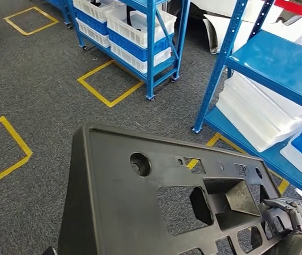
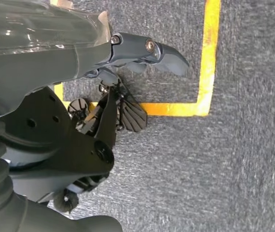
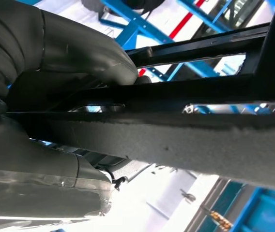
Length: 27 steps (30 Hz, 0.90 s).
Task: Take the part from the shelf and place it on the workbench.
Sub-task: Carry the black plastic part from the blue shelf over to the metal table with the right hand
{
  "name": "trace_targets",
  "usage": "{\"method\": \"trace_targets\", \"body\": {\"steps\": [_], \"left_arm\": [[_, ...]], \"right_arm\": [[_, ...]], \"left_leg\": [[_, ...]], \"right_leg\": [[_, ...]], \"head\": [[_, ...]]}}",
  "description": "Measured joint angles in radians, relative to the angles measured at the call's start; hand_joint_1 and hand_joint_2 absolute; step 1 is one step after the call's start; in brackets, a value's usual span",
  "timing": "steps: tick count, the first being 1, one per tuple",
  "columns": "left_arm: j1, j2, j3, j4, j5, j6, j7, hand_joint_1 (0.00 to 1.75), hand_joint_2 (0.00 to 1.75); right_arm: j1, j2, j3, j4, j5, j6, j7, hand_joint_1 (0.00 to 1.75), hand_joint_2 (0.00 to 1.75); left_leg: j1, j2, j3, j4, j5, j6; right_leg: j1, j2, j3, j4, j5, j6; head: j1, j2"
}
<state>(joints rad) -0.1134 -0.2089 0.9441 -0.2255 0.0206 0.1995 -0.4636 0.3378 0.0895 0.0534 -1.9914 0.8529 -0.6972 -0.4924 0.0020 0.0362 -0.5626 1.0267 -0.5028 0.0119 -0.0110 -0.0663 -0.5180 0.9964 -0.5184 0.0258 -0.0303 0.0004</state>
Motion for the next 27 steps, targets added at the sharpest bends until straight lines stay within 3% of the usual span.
{"method": "trace_targets", "body": {"steps": [2, 3, 4, 6, 7, 8, 9, 10, 12, 13, 15, 16, 18, 19, 21, 23, 24, 25, 27], "left_arm": [[0.002, 0.0, 0.0, 0.0, 0.0, 0.0, 0.0, 0.0, 1.75], [0.003, 0.0, 0.0, 0.0, 0.0, 0.0, 0.0, 0.0, 1.75], [0.002, 0.0, 0.0, 0.0, 0.0, 0.0, 0.0, 0.0, 1.75], [0.001, 0.0, 0.0, 0.0, 0.0, 0.0, 0.0, 0.0, 1.75], [0.001, 0.0, 0.0, 0.0, 0.0, 0.0, 0.0, 0.0, 1.75], [0.002, 0.0, 0.0, 0.0, 0.0, 0.0, 0.0, 0.0, 1.75], [0.002, 0.0, 0.0, 0.0, 0.0, 0.0, 0.0, 0.0, 1.75], [0.002, 0.0, 0.0, 0.0, 0.0, 0.0, 0.0, 0.0, 1.75], [0.0, -0.003, 0.0, 0.0, 0.0, 0.0, 0.0, 0.0, 1.75], [-0.001, -0.004, 0.0, 0.0, 0.0, 0.0, 0.0, 0.0, 1.75], [-0.003, -0.006, 0.0, 0.0, 0.0, 0.0, 0.001, 0.0, 1.75], [-0.003, -0.006, 0.0, 0.0, 0.0, 0.0, 0.002, 0.0, 1.75], [-0.003, -0.004, 0.0, 0.0, 0.0, 0.0, 0.002, 0.0, 1.75], [-0.003, -0.003, 0.0, 0.0, 0.0, 0.0, 0.001, 0.0, 1.75], [-0.004, -0.003, 0.0, 0.0, 0.0, 0.001, 0.001, 0.0, 1.75], [-0.004, -0.003, 0.0, 0.0, 0.0, 0.002, 0.002, 0.0, 1.75], [-0.004, -0.002, 0.0, 0.0, 0.0, 0.002, 0.002, 0.0, 1.75], [-0.004, -0.002, 0.0, 0.0, 0.0, 0.002, 0.002, 0.0, 1.75], [-0.005, -0.001, 0.0, 0.0, 0.0, 0.002, 0.002, 0.0, 1.75]], "right_arm": [[0.0, 0.0, 0.0, -0.001, 0.0, 0.0, 0.0, 1.75, 1.75], [-0.001, 0.0, 0.0, -0.001, 0.0, 0.0, 0.0, 1.75, 1.75], [-0.001, 0.0, 0.0, -0.002, 0.0, 0.0, 0.0, 1.75, 1.75], [0.001, 0.0, 0.0, -0.002, -0.001, 0.0, 0.0, 1.75, 1.75], [0.001, 0.0, 0.0, -0.002, -0.002, 0.0, 0.0, 1.75, 1.75], [0.002, 0.0, 0.0, -0.002, -0.003, 0.0, 0.0, 1.75, 1.75], [0.002, 0.0, 0.0, -0.002, -0.005, 0.0, 0.0, 1.75, 1.75], [0.002, 0.0, 0.0, -0.002, -0.007, 0.0, 0.0, 1.75, 1.75], [0.002, 0.0, -0.001, -0.002, -0.01, 0.0, 0.0, 1.75, 1.75], [0.004, 0.0, -0.001, -0.004, -0.011, 0.0, 0.0, 1.75, 1.75], [0.007, 0.0, -0.003, -0.006, -0.012, 0.0, 0.0, 1.75, 1.75], [0.009, 0.0, -0.004, -0.008, -0.012, 0.0, 0.0, 1.75, 1.75], [0.01, 0.0, -0.006, -0.013, -0.014, 0.0, -0.002, 1.75, 1.75], [0.012, 0.0, -0.007, -0.014, -0.016, 0.0, -0.003, 1.75, 1.75], [0.017, 0.0, -0.011, -0.017, -0.019, 0.0, -0.004, 1.75, 1.75], [0.019, 0.0, -0.013, -0.017, -0.02, 0.0, -0.004, 1.75, 1.75], [0.019, 0.0, -0.014, -0.017, -0.021, 0.0, -0.004, 1.75, 1.75], [0.019, 0.0, -0.015, -0.017, -0.022, 0.0, -0.004, 1.75, 1.75], [0.019, 0.0, -0.017, -0.017, -0.025, 0.0, -0.005, 1.75, 1.75]], "left_leg": [[0.001, -0.011, -0.002, -0.002, 0.004, 0.012], [0.002, -0.016, -0.002, -0.003, 0.006, 0.018], [0.004, -0.021, -0.003, -0.004, 0.008, 0.024], [0.002, -0.033, -0.006, -0.004, 0.01, 0.031], [0.0, -0.04, -0.006, -0.004, 0.01, 0.033], [-0.002, -0.047, -0.006, -0.004, 0.011, 0.034], [-0.005, -0.056, -0.005, -0.004, 0.011, 0.034], [-0.007, -0.065, -0.002, -0.004, 0.011, 0.034], [-0.009, -0.083, 0.0, -0.003, 0.011, 0.034], [-0.008, -0.091, -0.003, -0.002, 0.012, 0.032], [-0.004, -0.104, -0.014, -0.001, 0.017, 0.025], [-0.003, -0.111, -0.018, -0.002, 0.02, 0.019], [-0.006, -0.104, -0.03, 0.015, 0.005, 0.008], [-0.006, -0.092, -0.045, 0.047, -0.017, 0.003], [0.001, -0.064, -0.1, 0.17, -0.081, -0.009], [0.009, -0.052, -0.146, 0.269, -0.111, -0.019], [0.013, -0.048, -0.144, 0.268, -0.099, -0.023], [0.015, -0.043, -0.122, 0.226, -0.071, -0.025], [0.016, -0.016, -0.049, 0.086, -0.009, -0.026]], "right_leg": [[-0.003, 0.0, 0.001, 0.003, -0.008, 0.008], [-0.004, 0.01, -0.007, 0.023, -0.026, 0.011], [-0.005, 0.026, -0.024, 0.066, -0.056, 0.014], [-0.005, 0.052, -0.084, 0.205, -0.126, 0.016], [-0.005, 0.056, -0.112, 0.267, -0.147, 0.015], [-0.004, 0.057, -0.127, 0.297, -0.148, 0.013], [-0.002, 0.059, -0.122, 0.284, -0.127, 0.009], [0.0, 0.064, -0.098, 0.231, -0.09, 0.003], [0.004, 0.098, -0.039, 0.092, -0.017, -0.013], [0.006, 0.115, -0.02, 0.044, 0.003, -0.02], [0.009, 0.129, -0.013, 0.015, 0.008, -0.025], [0.01, 0.121, -0.012, 0.006, 0.009, -0.025], [0.003, 0.103, -0.007, -0.011, 0.011, -0.028], [-0.001, 0.092, -0.005, -0.018, 0.013, -0.03], [-0.003, 0.072, -0.005, -0.02, 0.015, -0.032], [-0.004, 0.052, -0.004, -0.019, 0.013, -0.031], [-0.005, 0.043, -0.003, -0.019, 0.012, -0.03], [-0.006, 0.035, -0.001, -0.018, 0.011, -0.027], [-0.005, 0.023, 0.005, -0.015, 0.004, -0.017]], "head": [[0.0, 0.0], [0.0, 0.0], [0.001, 0.0], [0.002, 0.0], [0.002, 0.0], [0.002, 0.0], [0.002, 0.0], [0.002, 0.0], [0.001, 0.0], [0.001, 0.0], [0.0, 0.0], [0.001, 0.0], [-0.001, 0.0], [-0.002, 0.0], [-0.005, 0.0], [-0.005, 0.0], [-0.005, 0.0], [-0.005, 0.0], [-0.005, 0.0]]}}
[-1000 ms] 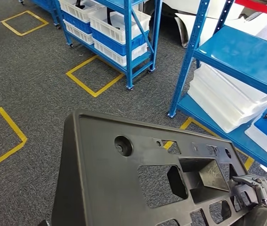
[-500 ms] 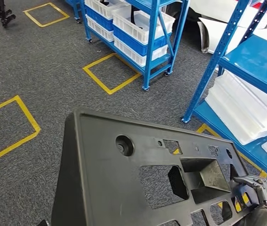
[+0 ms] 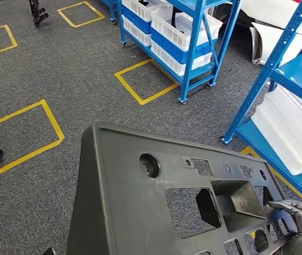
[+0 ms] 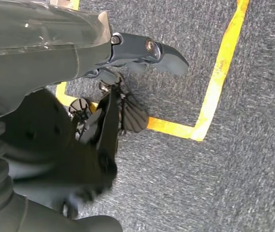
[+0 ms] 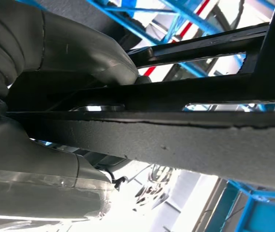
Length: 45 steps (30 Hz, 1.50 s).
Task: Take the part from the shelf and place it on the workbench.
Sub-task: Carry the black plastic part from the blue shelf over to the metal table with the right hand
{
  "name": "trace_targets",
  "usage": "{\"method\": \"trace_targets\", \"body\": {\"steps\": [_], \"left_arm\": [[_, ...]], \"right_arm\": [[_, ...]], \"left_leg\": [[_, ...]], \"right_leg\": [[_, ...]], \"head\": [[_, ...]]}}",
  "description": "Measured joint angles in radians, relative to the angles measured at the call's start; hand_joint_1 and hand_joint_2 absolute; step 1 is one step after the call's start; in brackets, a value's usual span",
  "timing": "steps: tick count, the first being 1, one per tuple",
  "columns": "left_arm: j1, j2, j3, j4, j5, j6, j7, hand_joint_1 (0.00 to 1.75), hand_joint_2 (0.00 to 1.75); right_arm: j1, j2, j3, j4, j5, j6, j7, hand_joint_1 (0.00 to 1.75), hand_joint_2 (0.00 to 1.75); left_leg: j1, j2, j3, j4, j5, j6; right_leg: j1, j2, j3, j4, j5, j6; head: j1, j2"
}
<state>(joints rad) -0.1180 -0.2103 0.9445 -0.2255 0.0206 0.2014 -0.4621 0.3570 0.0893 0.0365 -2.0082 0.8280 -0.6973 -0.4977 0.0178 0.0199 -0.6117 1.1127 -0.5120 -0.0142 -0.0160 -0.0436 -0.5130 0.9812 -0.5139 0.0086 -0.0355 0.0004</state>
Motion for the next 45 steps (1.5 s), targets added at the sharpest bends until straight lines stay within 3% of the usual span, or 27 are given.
{"method": "trace_targets", "body": {"steps": [2, 5, 6, 8, 10, 11, 12, 13, 14, 16, 18, 20, 22, 25, 27, 28, 30, 32, 33, 35, 37, 39, 41, 42, 43, 45], "left_arm": [[-0.001, 0.0, 0.0, 0.0, 0.0, 0.0, 0.0, 0.0, 1.75], [0.003, 0.0, 0.0, 0.0, 0.0, 0.0, 0.0, 0.0, 1.75], [0.004, 0.0, 0.0, 0.0, 0.0, 0.0, 0.0, 0.0, 1.75], [0.004, 0.0, 0.0, 0.0, 0.0, 0.0, 0.0, 0.0, 1.75], [0.004, 0.0, 0.0, 0.0, 0.0, 0.0, 0.0, 0.0, 1.75], [0.004, 0.0, 0.0, 0.0, 0.0, 0.0, 0.0, 0.0, 1.75], [0.005, 0.0, 0.0, 0.0, 0.0, 0.0, 0.001, 0.0, 1.75], [0.006, 0.0, 0.0, 0.0, 0.0, 0.0, 0.001, 0.0, 1.75], [0.006, 0.0, 0.0, 0.0, 0.0, 0.0, 0.002, 0.0, 1.75], [0.004, -0.002, 0.0, 0.0, 0.0, 0.0, 0.003, 0.0, 1.75], [0.003, -0.003, 0.0, 0.0, 0.0, -0.001, 0.003, 0.0, 1.75], [0.003, -0.002, 0.0, 0.0, 0.0, -0.001, 0.003, 0.0, 1.75], [0.003, -0.001, 0.0, 0.0, 0.0, 0.0, 0.002, 0.0, 1.75], [0.001, 0.0, 0.0, 0.0, 0.0, 0.0, 0.002, 0.0, 1.75], [0.002, 0.0, 0.0, 0.0, 0.0, 0.0, 0.003, 0.0, 1.75], [0.003, 0.0, 0.0, 0.0, 0.0, 0.0, 0.003, 0.0, 1.75], [0.003, 0.001, 0.0, 0.0, 0.0, 0.0, 0.003, 0.0, 1.75], [0.001, 0.001, 0.0, 0.0, 0.0, -0.001, 0.003, 0.0, 1.75], [0.001, 0.001, 0.0, 0.0, 0.0, -0.001, 0.003, 0.0, 1.75], [0.004, 0.001, 0.0, 0.0, 0.0, -0.001, 0.003, 0.0, 1.75], [0.006, 0.001, 0.0, 0.0, 0.0, -0.001, 0.003, 0.0, 1.75], [0.005, 0.001, 0.0, 0.0, 0.0, -0.001, 0.003, 0.0, 1.75], [0.005, 0.001, 0.0, 0.0, 0.0, -0.001, 0.003, 0.0, 1.75], [0.005, 0.001, 0.0, 0.0, 0.0, -0.001, 0.003, 0.0, 1.75], [0.006, 0.001, 0.0, 0.0, 0.0, -0.001, 0.003, 0.0, 1.75], [0.005, 0.001, 0.0, 0.0, 0.0, -0.001, 0.003, 0.0, 1.75]], "right_arm": [[0.0, 0.0, -0.002, 0.0, -0.003, 0.0, -0.002, 1.75, 1.75], [-0.001, 0.0, -0.002, 0.0, -0.003, 0.0, -0.002, 1.75, 1.75], [-0.001, 0.0, -0.003, 0.0, -0.003, 0.0, -0.002, 1.75, 1.75], [-0.001, 0.0, -0.004, -0.001, -0.004, 0.0, -0.003, 1.75, 1.75], [0.001, 0.0, -0.005, -0.001, -0.004, 0.0, -0.004, 1.75, 1.75], [0.002, 0.0, -0.006, -0.001, -0.004, 0.0, -0.004, 1.75, 1.75], [0.003, 0.0, -0.006, -0.001, -0.004, 0.0, -0.004, 1.75, 1.75], [0.005, 0.0, -0.007, -0.002, -0.005, 0.0, -0.004, 1.75, 1.75], [0.005, 0.0, -0.007, -0.002, -0.005, 0.0, -0.004, 1.75, 1.75], [0.008, 0.0, -0.008, -0.003, -0.005, 0.0, -0.005, 1.75, 1.75], [0.012, 0.0, -0.008, -0.005, -0.004, 0.0, -0.006, 1.75, 1.75], [0.013, 0.001, -0.01, -0.007, -0.004, 0.0, -0.007, 1.75, 1.75], [0.013, 0.002, -0.012, -0.009, -0.004, 0.0, -0.008, 1.75, 1.75], [0.015, 0.003, -0.014, -0.01, -0.004, 0.0, -0.009, 1.75, 1.75], [0.015, 0.003, -0.015, -0.01, -0.004, 0.0, -0.009, 1.75, 1.75], [0.015, 0.003, -0.015, -0.01, -0.004, 0.0, -0.01, 1.75, 1.75], [0.014, 0.003, -0.016, -0.01, -0.004, 0.0, -0.009, 1.75, 1.75], [0.014, 0.003, -0.016, -0.01, -0.003, 0.0, -0.009, 1.75, 1.75], [0.014, 0.003, -0.016, -0.01, -0.003, 0.0, -0.01, 1.75, 1.75], [0.014, 0.003, -0.016, -0.011, -0.002, 0.0, -0.01, 1.75, 1.75], [0.013, 0.003, -0.016, -0.011, -0.002, 0.0, -0.01, 1.75, 1.75], [0.014, 0.003, -0.016, -0.011, -0.002, 0.0, -0.01, 1.75, 1.75], [0.015, 0.003, -0.016, -0.011, -0.002, 0.0, -0.01, 1.75, 1.75], [0.015, 0.003, -0.016, -0.011, -0.002, 0.0, -0.01, 1.75, 1.75], [0.015, 0.003, -0.016, -0.011, -0.002, 0.0, -0.01, 1.75, 1.75], [0.015, 0.003, -0.017, -0.011, -0.002, 0.0, -0.01, 1.75, 1.75]], "left_leg": [[-0.005, 0.021, 0.04, -0.082, 0.023, 0.01], [-0.01, 0.01, 0.038, -0.089, 0.022, 0.033], [-0.009, 0.005, 0.037, -0.091, 0.024, 0.04], [-0.007, -0.006, 0.037, -0.093, 0.027, 0.052], [-0.011, -0.019, 0.036, -0.093, 0.028, 0.058], [-0.014, -0.026, 0.036, -0.093, 0.028, 0.058], [-0.016, -0.034, 0.037, -0.092, 0.028, 0.059], [-0.018, -0.043, 0.038, -0.092, 0.028, 0.059], [-0.019, -0.052, 0.04, -0.092, 0.028, 0.059], [-0.02, -0.069, 0.04, -0.091, 0.028, 0.057], [-0.017, -0.082, 0.031, -0.089, 0.031, 0.05], [-0.016, -0.092, 0.022, -0.088, 0.035, 0.039], [-0.017, -0.078, 0.008, -0.06, 0.013, 0.029], [-0.012, -0.041, -0.07, 0.116, -0.078, 0.014], [-0.006, -0.035, -0.103, 0.192, -0.096, 0.006], [-0.004, -0.031, -0.091, 0.17, -0.076, 0.004], [-0.002, -0.008, -0.023, 0.041, -0.013, 0.004], [-0.006, 0.019, 0.029, -0.065, 0.02, 0.011], [-0.009, 0.025, 0.035, -0.081, 0.019, 0.017], [-0.012, 0.015, 0.032, -0.084, 0.02, 0.031], [-0.011, 0.003, 0.032, -0.087, 0.024, 0.045], [-0.01, -0.007, 0.033, -0.089, 0.026, 0.054], [-0.013, -0.02, 0.033, -0.088, 0.026, 0.058], [-0.015, -0.028, 0.033, -0.088, 0.026, 0.059], [-0.017, -0.036, 0.035, -0.088, 0.025, 0.059], [-0.019, -0.054, 0.039, -0.088, 0.025, 0.059]], "right_leg": [[0.003, -0.009, 0.002, 0.004, -0.005, 0.011], [0.001, -0.021, 0.003, 0.008, -0.009, 0.026], [-0.001, -0.015, -0.002, 0.022, -0.021, 0.03], [-0.003, 0.013, -0.035, 0.105, -0.075, 0.034], [-0.002, 0.031, -0.09, 0.228, -0.137, 0.033], [-0.002, 0.033, -0.11, 0.271, -0.149, 0.032], [-0.001, 0.034, -0.116, 0.281, -0.141, 0.03], [0.0, 0.037, -0.105, 0.254, -0.114, 0.027], [0.001, 0.045, -0.079, 0.195, -0.074, 0.022], [0.003, 0.083, -0.027, 0.075, -0.014, 0.01], [0.006, 0.105, -0.011, 0.027, -0.004, 0.002], [0.005, 0.092, -0.012, 0.015, -0.003, -0.001], [-0.002, 0.074, -0.01, 0.004, 0.001, -0.006], [-0.002, 0.043, -0.007, 0.0, 0.002, -0.01], [-0.001, 0.024, -0.006, 0.001, 0.0, -0.009], [-0.002, 0.015, -0.004, 0.001, -0.001, -0.008], [-0.002, 0.002, 0.002, 0.003, -0.006, -0.002], [0.002, -0.009, 0.004, 0.007, -0.012, 0.009], [0.005, -0.014, 0.004, 0.008, -0.013, 0.013], [0.004, -0.023, 0.006, 0.007, -0.015, 0.023], [0.0, -0.007, 0.001, 0.03, -0.04, 0.031], [-0.002, 0.023, -0.041, 0.13, -0.102, 0.035], [-0.001, 0.033, -0.105, 0.267, -0.156, 0.034], [-0.001, 0.035, -0.122, 0.301, -0.158, 0.033], [-0.001, 0.036, -0.122, 0.294, -0.139, 0.031], [0.0, 0.052, -0.071, 0.173, -0.061, 0.023]], "head": [[0.001, 0.0], [0.002, 0.0], [0.002, 0.0], [0.003, 0.0], [0.004, 0.0], [0.004, 0.0], [0.003, 0.0], [0.003, 0.0], [0.003, 0.0], [0.002, 0.0], [0.002, 0.0], [0.002, 0.0], [-0.001, 0.0], [-0.004, 0.0], [-0.004, 0.0], [-0.004, 0.0], [-0.004, 0.0], [-0.004, 0.0], [-0.003, 0.0], [-0.002, 0.0], [-0.002, 0.0], [-0.001, 0.0], [0.0, 0.0], [0.0, 0.0], [-0.001, 0.0], [0.0, 0.0]]}}
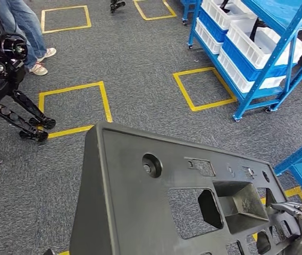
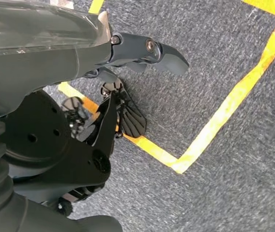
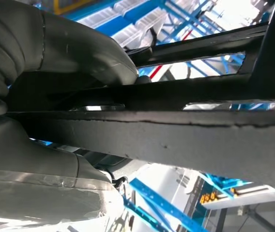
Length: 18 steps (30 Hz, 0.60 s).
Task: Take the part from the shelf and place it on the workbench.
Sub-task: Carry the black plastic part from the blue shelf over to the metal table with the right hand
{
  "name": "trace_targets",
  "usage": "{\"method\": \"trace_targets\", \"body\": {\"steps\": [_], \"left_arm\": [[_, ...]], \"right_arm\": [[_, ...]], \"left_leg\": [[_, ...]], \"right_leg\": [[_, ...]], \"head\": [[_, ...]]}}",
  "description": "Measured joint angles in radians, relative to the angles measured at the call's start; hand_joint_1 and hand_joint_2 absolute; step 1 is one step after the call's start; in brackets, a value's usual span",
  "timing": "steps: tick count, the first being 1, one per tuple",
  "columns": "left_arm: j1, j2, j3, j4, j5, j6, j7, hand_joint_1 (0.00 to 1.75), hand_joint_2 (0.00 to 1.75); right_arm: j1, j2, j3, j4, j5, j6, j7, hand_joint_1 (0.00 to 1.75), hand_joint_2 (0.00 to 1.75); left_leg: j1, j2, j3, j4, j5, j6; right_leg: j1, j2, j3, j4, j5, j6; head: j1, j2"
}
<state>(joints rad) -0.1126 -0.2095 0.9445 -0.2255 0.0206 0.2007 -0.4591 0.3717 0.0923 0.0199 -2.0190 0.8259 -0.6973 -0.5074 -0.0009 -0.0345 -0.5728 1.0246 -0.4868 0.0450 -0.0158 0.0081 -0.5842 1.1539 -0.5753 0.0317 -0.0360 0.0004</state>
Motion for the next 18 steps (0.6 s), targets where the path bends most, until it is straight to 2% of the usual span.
{"method": "trace_targets", "body": {"steps": [1, 2, 3, 5, 7, 9, 11, 12, 13, 14, 16, 17, 18], "left_arm": [[-0.001, -0.001, 0.0, 0.0, 0.0, 0.0, 0.0, 0.0, 1.75], [-0.003, -0.001, 0.0, 0.0, 0.0, 0.0, 0.0, 0.0, 1.75], [-0.003, -0.002, 0.0, 0.0, 0.0, 0.0, 0.0, 0.0, 1.75], [-0.002, -0.002, 0.0, 0.0, 0.0, -0.001, 0.0, 0.0, 1.75], [-0.001, -0.002, 0.0, 0.0, 0.0, -0.001, 0.0, 0.0, 1.75], [-0.002, -0.001, 0.001, 0.0, 0.0, -0.001, 0.0, 0.0, 1.75], [-0.002, -0.001, 0.001, 0.0, 0.0, -0.001, 0.001, 0.0, 1.75], [-0.002, -0.001, 0.001, 0.0, 0.0, -0.001, 0.001, 0.0, 1.75], [-0.002, -0.001, 0.001, 0.0, 0.0, -0.001, 0.001, 0.0, 1.75], [-0.002, -0.001, 0.001, 0.0, 0.0, -0.001, 0.001, 0.0, 1.75], [-0.002, 0.0, 0.002, 0.0, 0.0, -0.001, 0.001, 0.0, 1.75], [-0.002, 0.0, 0.002, 0.0, 0.0, -0.001, 0.0, 0.0, 1.75], [-0.003, -0.001, 0.002, 0.0, 0.0, -0.001, 0.0, 0.0, 1.75]], "right_arm": [[0.0, 0.0, 0.0, 0.0, 0.0, 0.0, 0.0, 1.75, 1.75], [0.0, 0.0, 0.0, 0.0, 0.0, 0.0, 0.0, 1.75, 1.75], [-0.001, 0.0, 0.0, -0.001, 0.0, 0.0, 0.0, 1.75, 1.75], [-0.002, 0.0, 0.0, -0.001, 0.0, 0.0, 0.0, 1.75, 1.75], [-0.003, 0.0, -0.001, -0.002, 0.001, 0.0, 0.0, 1.75, 1.75], [-0.003, 0.0, -0.002, -0.002, 0.001, 0.0, 0.0, 1.75, 1.75], [-0.003, 0.0, -0.004, -0.002, 0.001, 0.0, -0.001, 1.75, 1.75], [-0.003, 0.0, -0.005, -0.002, 0.001, 0.0, -0.001, 1.75, 1.75], [-0.003, 0.0, -0.006, -0.002, 0.0, 0.0, -0.002, 1.75, 1.75], [-0.004, 0.001, -0.006, -0.002, 0.0, 0.0, -0.004, 1.75, 1.75], [-0.004, 0.001, -0.008, -0.002, -0.002, 0.0, -0.006, 1.75, 1.75], [-0.004, 0.001, -0.009, -0.003, -0.003, 0.0, -0.007, 1.75, 1.75], [-0.004, 0.001, -0.009, -0.003, -0.003, 0.0, -0.008, 1.75, 1.75]], "left_leg": [[-0.001, -0.009, 0.0, 0.001, 0.0, -0.001], [-0.001, -0.017, -0.002, 0.002, 0.001, -0.003], [-0.001, -0.023, -0.007, 0.002, 0.003, -0.006], [0.001, -0.034, -0.014, 0.001, 0.008, -0.017], [0.001, -0.023, -0.022, 0.017, -0.006, -0.027], [0.003, 0.003, -0.06, 0.104, -0.06, -0.037], [0.008, 0.016, -0.119, 0.234, -0.118, -0.046], [0.011, 0.018, -0.137, 0.274, -0.127, -0.049], [0.013, 0.021, -0.137, 0.276, -0.116, -0.052], [0.015, 0.025, -0.117, 0.236, -0.089, -0.053], [0.016, 0.055, -0.048, 0.101, -0.026, -0.054], [0.014, 0.072, -0.022, 0.049, -0.009, -0.05], [0.011, 0.085, -0.01, 0.02, -0.005, -0.045]], "right_leg": [[0.001, 0.015, 0.028, -0.066, 0.031, -0.005], [0.002, 0.029, 0.049, -0.117, 0.05, -0.009], [0.003, 0.039, 0.059, -0.144, 0.055, -0.013], [0.004, 0.035, 0.06, -0.156, 0.053, -0.018], [0.0, 0.02, 0.062, -0.165, 0.058, -0.025], [-0.003, 0.001, 0.064, -0.17, 0.061, -0.031], [-0.002, -0.017, 0.064, -0.17, 0.061, -0.033], [-0.001, -0.026, 0.064, -0.169, 0.06, -0.032], [-0.002, -0.034, 0.065, -0.169, 0.059, -0.031], [-0.002, -0.041, 0.068, -0.169, 0.057, -0.029], [-0.001, -0.054, 0.074, -0.167, 0.051, -0.021], [0.001, -0.058, 0.076, -0.165, 0.048, -0.015], [0.004, -0.063, 0.076, -0.163, 0.045, -0.01]], "head": [[0.0, 0.0], [0.0, 0.0], [-0.001, 0.0], [-0.001, 0.0], [-0.002, 0.0], [-0.004, 0.0], [-0.004, 0.0], [-0.004, 0.0], [-0.004, 0.0], [-0.004, 0.0], [-0.005, 0.0], [-0.004, 0.0], [-0.004, 0.0]]}}
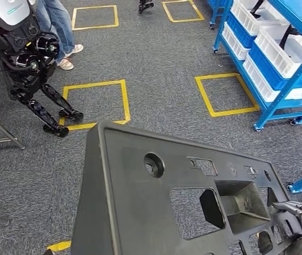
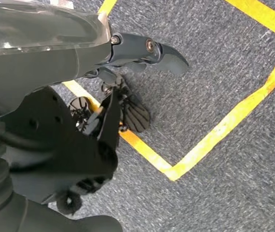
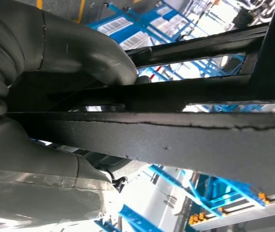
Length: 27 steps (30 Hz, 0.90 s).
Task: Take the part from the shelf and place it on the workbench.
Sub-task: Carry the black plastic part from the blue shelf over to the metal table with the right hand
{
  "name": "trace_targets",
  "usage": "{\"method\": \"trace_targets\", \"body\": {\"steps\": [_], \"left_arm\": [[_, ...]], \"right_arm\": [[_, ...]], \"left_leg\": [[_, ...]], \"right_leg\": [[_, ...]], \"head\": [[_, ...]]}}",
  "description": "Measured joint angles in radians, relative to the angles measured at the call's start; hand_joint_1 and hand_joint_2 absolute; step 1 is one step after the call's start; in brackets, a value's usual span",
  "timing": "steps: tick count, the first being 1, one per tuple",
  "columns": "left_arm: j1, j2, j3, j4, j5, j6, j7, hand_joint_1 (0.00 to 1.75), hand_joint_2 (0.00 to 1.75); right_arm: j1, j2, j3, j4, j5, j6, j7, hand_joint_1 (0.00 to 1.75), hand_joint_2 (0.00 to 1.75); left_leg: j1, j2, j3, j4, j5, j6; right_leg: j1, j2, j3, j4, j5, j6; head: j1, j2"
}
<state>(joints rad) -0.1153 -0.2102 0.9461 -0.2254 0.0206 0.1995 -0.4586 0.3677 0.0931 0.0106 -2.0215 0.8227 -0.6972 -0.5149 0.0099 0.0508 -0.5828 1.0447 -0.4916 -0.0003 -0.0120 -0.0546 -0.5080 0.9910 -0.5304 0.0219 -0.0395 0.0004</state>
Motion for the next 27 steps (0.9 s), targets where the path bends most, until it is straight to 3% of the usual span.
{"method": "trace_targets", "body": {"steps": [1, 3, 5, 8, 9, 10, 11, 13, 15, 16, 18, 20, 22, 24, 25, 26, 27], "left_arm": [[0.0, 0.0, 0.0, 0.0, 0.0, 0.0, 0.0, 0.0, 1.75], [0.001, 0.0, 0.0, 0.0, 0.0, 0.0, 0.0, 0.0, 1.75], [0.001, 0.0, 0.0, 0.0, 0.0, 0.0, -0.001, 0.0, 1.75], [0.001, 0.0, 0.0, 0.0, 0.0, 0.0, -0.001, 0.0, 1.75], [0.001, 0.0, 0.0, 0.0, 0.0, 0.0, -0.001, 0.0, 1.75], [0.002, 0.0, 0.0, 0.0, 0.0, 0.0, -0.001, 0.0, 1.75], [0.002, 0.0, 0.0, 0.0, 0.0, 0.0, -0.001, 0.0, 1.75], [0.001, -0.001, 0.001, 0.0, 0.0, 0.0, -0.001, 0.0, 1.75], [-0.001, -0.003, 0.001, 0.0, 0.0, -0.001, -0.002, 0.0, 1.75], [-0.001, -0.003, 0.001, 0.0, 0.0, -0.002, -0.002, 0.0, 1.75], [-0.001, -0.003, 0.003, 0.0, 0.0, -0.003, -0.002, 0.0, 1.75], [-0.002, -0.002, 0.006, 0.0, 0.0, -0.003, -0.003, 0.0, 1.75], [-0.003, -0.001, 0.008, 0.0, 0.0, -0.003, -0.003, 0.0, 1.75], [-0.002, 0.0, 0.01, 0.0, 0.0, -0.003, -0.004, 0.0, 1.75], [-0.002, 0.0, 0.01, 0.0, 0.0, -0.003, -0.004, 0.0, 1.75], [-0.002, 0.0, 0.011, 0.0, 0.0, -0.003, -0.004, 0.0, 1.75], [-0.002, 0.0, 0.011, 0.0, 0.0, -0.003, -0.004, 0.0, 1.75]], "right_arm": [[0.0, 0.0, -0.001, 0.0, 0.0, 0.0, 0.0, 1.75, 1.75], [-0.001, 0.0, -0.001, 0.0, -0.001, 0.0, -0.001, 1.75, 1.75], [-0.002, 0.0, -0.003, 0.0, -0.002, 0.0, -0.002, 1.75, 1.75], [-0.001, 0.0, -0.009, 0.0, -0.006, 0.0, -0.005, 1.75, 1.75], [-0.001, 0.0, -0.011, 0.0, -0.007, 0.0, -0.005, 1.75, 1.75], [-0.001, 0.0, -0.013, 0.0, -0.008, 0.0, -0.006, 1.75, 1.75], [-0.001, 0.0, -0.014, 0.0, -0.008, 0.0, -0.006, 1.75, 1.75], [-0.002, 0.0, -0.016, 0.0, -0.009, 0.0, -0.009, 1.75, 1.75], [-0.003, 0.0, -0.017, 0.0, -0.009, 0.0, -0.011, 1.75, 1.75], [-0.004, 0.0, -0.017, -0.001, -0.009, 0.0, -0.012, 1.75, 1.75], [-0.008, 0.0, -0.018, -0.001, -0.009, 0.0, -0.013, 1.75, 1.75], [-0.012, 0.0, -0.019, -0.001, -0.009, 0.0, -0.013, 1.75, 1.75], [-0.014, 0.0, -0.02, 0.0, -0.009, 0.0, -0.013, 1.75, 1.75], [-0.014, 0.0, -0.02, 0.001, -0.008, 0.0, -0.013, 1.75, 1.75], [-0.015, 0.0, -0.02, 0.001, -0.008, 0.0, -0.013, 1.75, 1.75], [-0.015, 0.0, -0.02, 0.002, -0.007, 0.0, -0.013, 1.75, 1.75], [-0.016, 0.0, -0.02, 0.002, -0.006, 0.0, -0.013, 1.75, 1.75]], "left_leg": [[-0.004, 0.004, 0.001, -0.007, -0.005, 0.006], [-0.006, -0.01, -0.002, -0.01, -0.003, 0.021], [-0.004, -0.024, -0.001, -0.014, 0.001, 0.035], [-0.007, -0.045, 0.0, -0.015, 0.002, 0.046], [-0.01, -0.053, 0.0, -0.015, 0.002, 0.048], [-0.012, -0.062, 0.001, -0.015, 0.002, 0.049], [-0.014, -0.071, 0.003, -0.015, 0.002, 0.049], [-0.016, -0.089, 0.008, -0.015, 0.001, 0.049], [-0.016, -0.104, 0.005, -0.013, 0.003, 0.046], [-0.015, -0.11, 0.0, -0.013, 0.005, 0.043], [-0.013, -0.118, -0.006, -0.013, 0.007, 0.033], [-0.013, -0.103, -0.018, 0.014, -0.015, 0.023], [-0.01, -0.078, -0.062, 0.114, -0.073, 0.012], [-0.004, -0.069, -0.117, 0.236, -0.123, 0.002], [0.0, -0.066, -0.129, 0.26, -0.124, -0.002], [0.003, -0.063, -0.12, 0.245, -0.106, -0.005], [0.006, -0.056, -0.093, 0.191, -0.075, -0.007]], "right_leg": [[0.002, -0.006, 0.0, 0.001, -0.001, 0.005], [0.0, -0.016, 0.003, 0.001, -0.006, 0.015], [-0.004, 0.003, -0.008, 0.036, -0.038, 0.022], [-0.005, 0.041, -0.091, 0.221, -0.131, 0.022], [-0.004, 0.045, -0.117, 0.272, -0.143, 0.02], [-0.004, 0.046, -0.128, 0.289, -0.136, 0.018], [-0.002, 0.048, -0.121, 0.265, -0.109, 0.014], [0.002, 0.072, -0.068, 0.138, -0.032, 0.003], [0.006, 0.099, -0.028, 0.038, 0.009, -0.008], [0.007, 0.106, -0.023, 0.022, 0.01, -0.011], [0.007, 0.096, -0.022, 0.009, 0.011, -0.016], [0.002, 0.08, -0.019, 0.0, 0.016, -0.023], [0.0, 0.063, -0.017, -0.005, 0.018, -0.028], [0.0, 0.045, -0.017, -0.004, 0.018, -0.028], [0.0, 0.036, -0.017, -0.004, 0.017, -0.027], [0.0, 0.028, -0.016, -0.004, 0.016, -0.026], [-0.001, 0.02, -0.013, -0.004, 0.014, -0.023]], "head": [[0.0, 0.0], [0.001, 0.0], [0.002, 0.0], [0.004, 0.0], [0.004, 0.0], [0.004, 0.0], [0.004, 0.0], [0.004, 0.0], [0.003, 0.0], [0.003, 0.0], [0.003, 0.0], [0.002, 0.0], [0.0, 0.0], [0.0, 0.0], [0.0, 0.0], [0.0, 0.0], [0.0, 0.0]]}}
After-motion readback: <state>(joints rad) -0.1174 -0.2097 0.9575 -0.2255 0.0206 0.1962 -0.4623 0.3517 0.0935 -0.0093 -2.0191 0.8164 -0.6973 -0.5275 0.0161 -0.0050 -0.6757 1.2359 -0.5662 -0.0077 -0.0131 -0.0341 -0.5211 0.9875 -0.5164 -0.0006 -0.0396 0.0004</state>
